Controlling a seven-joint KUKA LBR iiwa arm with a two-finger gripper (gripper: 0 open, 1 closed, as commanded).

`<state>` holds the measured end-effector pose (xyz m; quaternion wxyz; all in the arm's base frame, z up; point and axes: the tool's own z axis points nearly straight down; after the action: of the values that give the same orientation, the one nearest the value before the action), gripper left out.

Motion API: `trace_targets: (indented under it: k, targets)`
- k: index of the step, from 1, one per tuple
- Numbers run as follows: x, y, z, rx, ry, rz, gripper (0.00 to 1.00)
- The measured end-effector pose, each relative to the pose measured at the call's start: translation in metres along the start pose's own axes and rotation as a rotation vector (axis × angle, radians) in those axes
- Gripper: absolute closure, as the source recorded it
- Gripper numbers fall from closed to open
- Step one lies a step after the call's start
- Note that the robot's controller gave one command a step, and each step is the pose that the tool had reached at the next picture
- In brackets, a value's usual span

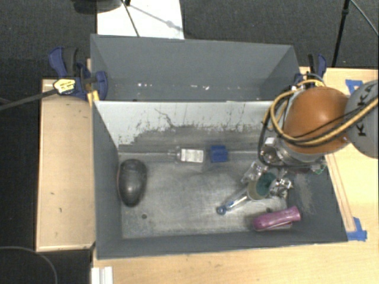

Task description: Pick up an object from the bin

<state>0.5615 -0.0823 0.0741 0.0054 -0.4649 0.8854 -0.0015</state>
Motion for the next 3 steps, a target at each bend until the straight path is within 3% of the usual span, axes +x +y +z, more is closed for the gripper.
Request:
trace_targets:
  k: [3]
  targets:
    - [-0.003, -0.002, -0.049, -0.003, 0.004, 0.026, 1.00]
